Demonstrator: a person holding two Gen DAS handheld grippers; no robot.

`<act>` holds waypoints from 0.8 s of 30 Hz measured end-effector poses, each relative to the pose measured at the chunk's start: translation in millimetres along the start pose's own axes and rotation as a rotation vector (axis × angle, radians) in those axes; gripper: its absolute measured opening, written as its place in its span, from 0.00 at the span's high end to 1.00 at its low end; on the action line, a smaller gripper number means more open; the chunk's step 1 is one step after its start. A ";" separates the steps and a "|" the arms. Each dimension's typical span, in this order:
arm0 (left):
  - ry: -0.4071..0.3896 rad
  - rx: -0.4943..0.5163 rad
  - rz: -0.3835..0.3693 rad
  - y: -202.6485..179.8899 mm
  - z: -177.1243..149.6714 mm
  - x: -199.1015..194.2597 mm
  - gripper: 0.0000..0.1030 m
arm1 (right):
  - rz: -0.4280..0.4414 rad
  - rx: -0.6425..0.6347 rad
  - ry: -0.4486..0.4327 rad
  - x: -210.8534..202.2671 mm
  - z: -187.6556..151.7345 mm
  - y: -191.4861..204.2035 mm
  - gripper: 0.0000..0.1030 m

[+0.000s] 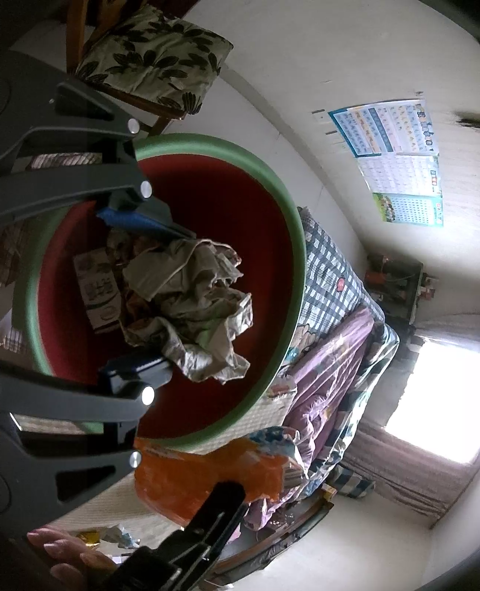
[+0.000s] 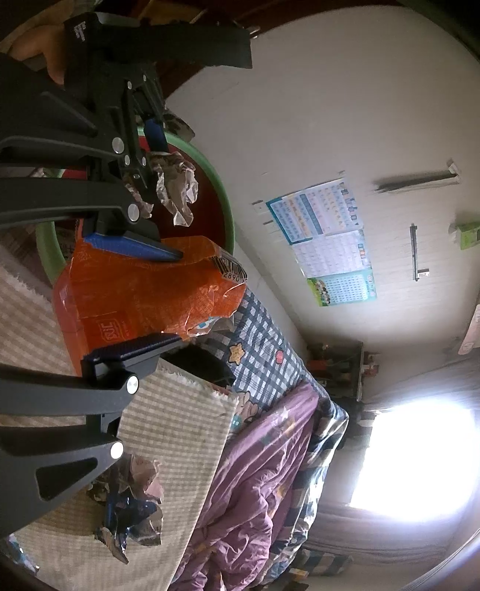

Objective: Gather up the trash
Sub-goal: 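Open the left tool to drop the paper while the right tool releases the orange bag into the bucket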

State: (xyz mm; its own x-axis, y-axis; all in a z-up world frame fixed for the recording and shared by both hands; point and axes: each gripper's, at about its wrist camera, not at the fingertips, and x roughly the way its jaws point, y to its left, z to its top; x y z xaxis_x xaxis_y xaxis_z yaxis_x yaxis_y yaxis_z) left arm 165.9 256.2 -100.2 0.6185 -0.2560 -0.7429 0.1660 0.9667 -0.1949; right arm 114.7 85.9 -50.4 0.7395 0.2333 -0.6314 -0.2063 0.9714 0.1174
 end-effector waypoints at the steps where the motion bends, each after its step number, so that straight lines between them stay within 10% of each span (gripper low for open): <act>1: 0.002 0.001 0.001 -0.4 0.2 1.2 0.50 | 0.002 0.001 0.003 2.4 0.2 0.8 0.61; 24: 0.039 -0.005 0.008 0.8 2.6 19.4 0.50 | 0.035 -0.009 0.031 19.4 -0.3 -1.8 0.61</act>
State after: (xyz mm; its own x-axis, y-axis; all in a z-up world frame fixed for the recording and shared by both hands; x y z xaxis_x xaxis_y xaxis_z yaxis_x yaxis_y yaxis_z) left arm 180.0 252.0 -113.1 0.5889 -0.2482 -0.7691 0.1575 0.9687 -0.1920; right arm 129.3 88.7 -63.1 0.7114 0.2653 -0.6508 -0.2372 0.9623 0.1331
